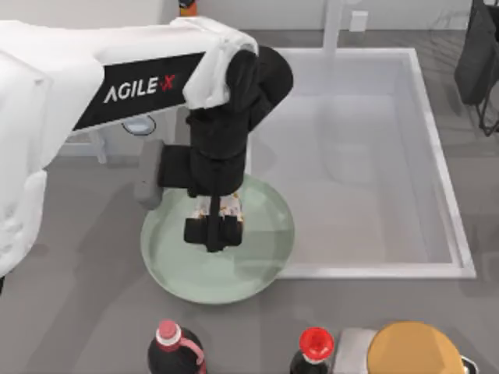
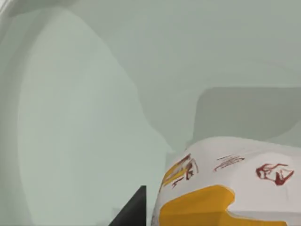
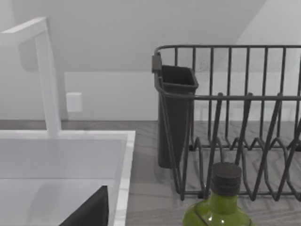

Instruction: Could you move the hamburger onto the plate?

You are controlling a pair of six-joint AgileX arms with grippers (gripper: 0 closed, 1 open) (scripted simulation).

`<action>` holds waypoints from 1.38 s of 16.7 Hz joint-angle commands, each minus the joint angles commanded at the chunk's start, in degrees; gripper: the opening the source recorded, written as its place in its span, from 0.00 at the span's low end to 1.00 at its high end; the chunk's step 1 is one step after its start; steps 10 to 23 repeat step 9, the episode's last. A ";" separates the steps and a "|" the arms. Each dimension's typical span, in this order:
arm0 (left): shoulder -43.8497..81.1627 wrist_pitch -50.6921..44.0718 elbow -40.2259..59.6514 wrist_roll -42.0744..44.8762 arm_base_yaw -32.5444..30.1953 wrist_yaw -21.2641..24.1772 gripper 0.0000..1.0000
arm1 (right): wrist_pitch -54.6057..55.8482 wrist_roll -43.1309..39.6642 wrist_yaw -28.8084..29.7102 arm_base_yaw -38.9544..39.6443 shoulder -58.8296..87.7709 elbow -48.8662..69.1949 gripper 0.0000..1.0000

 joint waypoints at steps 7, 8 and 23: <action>0.00 0.00 0.00 0.00 0.00 0.00 1.00 | 0.00 0.00 0.00 0.00 0.00 0.00 1.00; 0.00 0.00 0.00 0.00 0.00 0.00 1.00 | 0.00 0.00 0.00 0.00 0.00 0.00 1.00; 0.00 0.00 0.00 0.00 0.00 0.00 1.00 | 0.00 0.00 0.00 0.00 0.00 0.00 1.00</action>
